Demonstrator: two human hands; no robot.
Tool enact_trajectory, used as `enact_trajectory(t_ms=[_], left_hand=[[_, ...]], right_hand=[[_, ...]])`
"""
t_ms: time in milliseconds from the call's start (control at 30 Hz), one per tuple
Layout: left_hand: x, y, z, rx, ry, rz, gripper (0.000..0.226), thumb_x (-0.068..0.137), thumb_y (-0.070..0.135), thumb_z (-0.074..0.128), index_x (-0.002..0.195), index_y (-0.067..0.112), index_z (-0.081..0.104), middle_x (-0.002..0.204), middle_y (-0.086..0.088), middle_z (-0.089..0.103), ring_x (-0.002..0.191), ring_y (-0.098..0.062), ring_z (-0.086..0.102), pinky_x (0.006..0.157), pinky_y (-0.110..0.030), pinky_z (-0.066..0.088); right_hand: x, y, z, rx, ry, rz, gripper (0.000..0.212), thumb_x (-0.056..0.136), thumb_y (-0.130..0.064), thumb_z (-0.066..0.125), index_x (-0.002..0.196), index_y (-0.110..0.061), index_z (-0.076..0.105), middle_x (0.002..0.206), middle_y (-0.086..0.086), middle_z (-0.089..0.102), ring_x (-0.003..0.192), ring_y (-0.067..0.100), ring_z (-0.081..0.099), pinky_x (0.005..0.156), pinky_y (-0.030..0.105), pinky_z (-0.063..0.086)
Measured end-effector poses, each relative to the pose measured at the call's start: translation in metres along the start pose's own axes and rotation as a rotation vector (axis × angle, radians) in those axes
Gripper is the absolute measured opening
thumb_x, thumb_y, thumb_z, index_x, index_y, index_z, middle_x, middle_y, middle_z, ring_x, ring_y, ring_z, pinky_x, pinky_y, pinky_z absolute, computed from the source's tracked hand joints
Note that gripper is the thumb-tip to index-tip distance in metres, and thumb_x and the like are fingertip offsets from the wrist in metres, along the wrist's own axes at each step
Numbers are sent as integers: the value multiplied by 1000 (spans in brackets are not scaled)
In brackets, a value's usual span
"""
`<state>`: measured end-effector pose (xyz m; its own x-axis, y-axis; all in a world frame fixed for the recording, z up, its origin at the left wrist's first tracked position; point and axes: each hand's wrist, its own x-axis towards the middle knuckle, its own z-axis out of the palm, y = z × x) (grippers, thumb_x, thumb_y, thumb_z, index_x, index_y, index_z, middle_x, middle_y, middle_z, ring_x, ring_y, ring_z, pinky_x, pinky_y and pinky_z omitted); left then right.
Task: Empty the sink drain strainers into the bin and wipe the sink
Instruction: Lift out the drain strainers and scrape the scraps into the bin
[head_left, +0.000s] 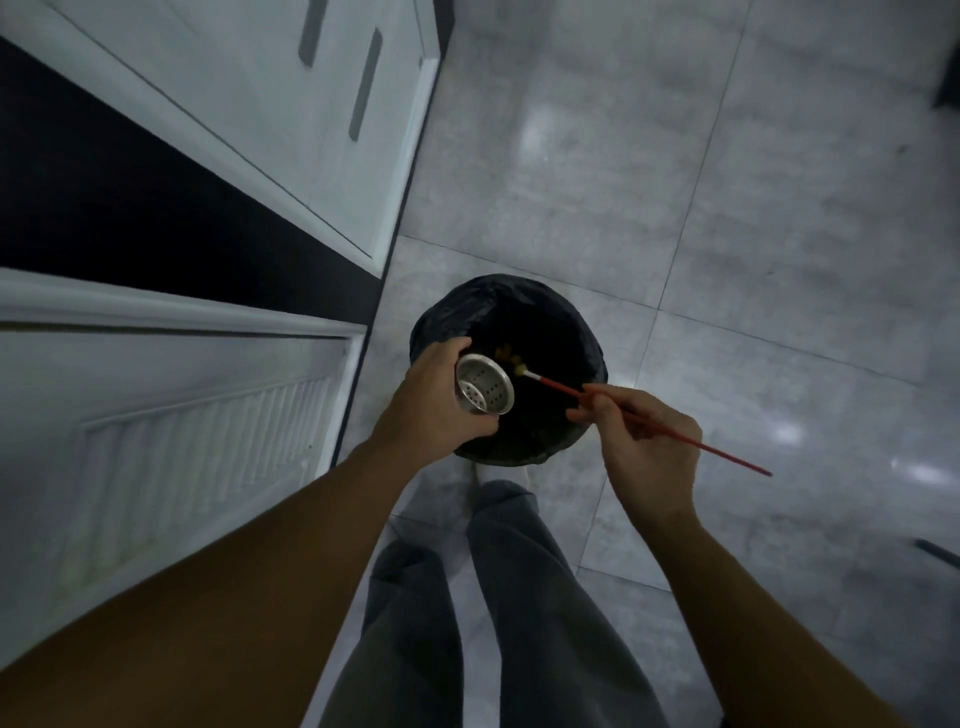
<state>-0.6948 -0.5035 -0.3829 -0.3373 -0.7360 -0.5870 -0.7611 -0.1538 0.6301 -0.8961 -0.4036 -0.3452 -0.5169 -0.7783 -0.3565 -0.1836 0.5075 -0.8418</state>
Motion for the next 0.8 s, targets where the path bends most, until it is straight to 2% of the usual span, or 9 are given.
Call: enact_trajectory(t_ms=[100, 200, 300, 367, 467, 567, 633, 700, 800], left_hand=[[-25, 21, -25, -17, 44, -28, 101, 62, 34, 90, 148, 23, 39, 138, -2, 49, 128, -20, 49, 102, -34, 44], [-51, 53, -60, -43, 136, -31, 92, 59, 38, 87, 141, 26, 46, 129, 3, 51, 119, -17, 53, 93, -27, 44], [-79, 89, -102, -64, 219, -12, 84, 56, 41, 87, 130, 28, 50, 121, 7, 53, 110, -16, 57, 89, -33, 52], [-102, 112, -129, -81, 270, -9, 85, 55, 42, 88, 129, 29, 49, 123, 6, 54, 109, -17, 59, 91, -39, 55], [-142, 140, -167, -74, 373, 7, 86, 55, 45, 86, 130, 33, 46, 125, 8, 54, 111, -17, 59, 92, -40, 55], [-185, 159, -207, -24, 497, 34, 84, 54, 48, 79, 129, 39, 44, 123, 12, 51, 109, -18, 60, 88, -39, 55], [-214, 161, -233, -32, 599, 43, 84, 53, 50, 78, 130, 39, 45, 120, 12, 51, 109, -16, 59, 89, -38, 54], [-244, 155, -259, -82, 688, 40, 84, 51, 51, 74, 129, 40, 46, 117, 14, 51, 108, -13, 58, 90, -35, 53], [-284, 129, -296, -201, 813, 31, 80, 53, 47, 78, 127, 40, 48, 115, 19, 50, 107, -6, 55, 86, -24, 45]], right_hand=[[-7, -31, -14, 39, 33, -50, 14, 95, -6, 64, 102, -5, 75, 80, -5, 78, 78, 3, 75, 72, 11, 56], [-10, -75, -26, 57, 28, -102, 15, 94, -15, 65, 102, -10, 76, 80, -10, 78, 80, 3, 75, 74, 11, 55], [-14, -126, -34, 71, 19, -147, 14, 93, -20, 65, 100, -19, 77, 81, -14, 78, 80, 3, 76, 78, 18, 59], [-20, -159, -38, 76, 13, -192, 14, 94, -17, 66, 101, -21, 78, 84, -16, 78, 81, 3, 76, 79, 22, 61], [-36, -208, -41, 32, -4, -283, 16, 95, -23, 64, 105, -26, 76, 90, -18, 77, 85, 2, 75, 82, 30, 63], [-57, -257, -35, -3, -14, -440, 18, 97, -21, 63, 110, -18, 76, 97, -6, 77, 85, 5, 75, 79, 35, 64], [-72, -290, -24, 10, -18, -552, 18, 98, -18, 62, 110, -14, 74, 97, -4, 76, 81, 1, 74, 75, 28, 64], [-89, -325, -7, 28, -22, -660, 17, 98, -17, 61, 110, -18, 73, 95, -8, 76, 82, -3, 73, 76, 21, 61], [-111, -370, 29, 87, -66, -823, 17, 95, -9, 63, 106, -14, 75, 92, -4, 77, 82, 3, 74, 74, 28, 62]])
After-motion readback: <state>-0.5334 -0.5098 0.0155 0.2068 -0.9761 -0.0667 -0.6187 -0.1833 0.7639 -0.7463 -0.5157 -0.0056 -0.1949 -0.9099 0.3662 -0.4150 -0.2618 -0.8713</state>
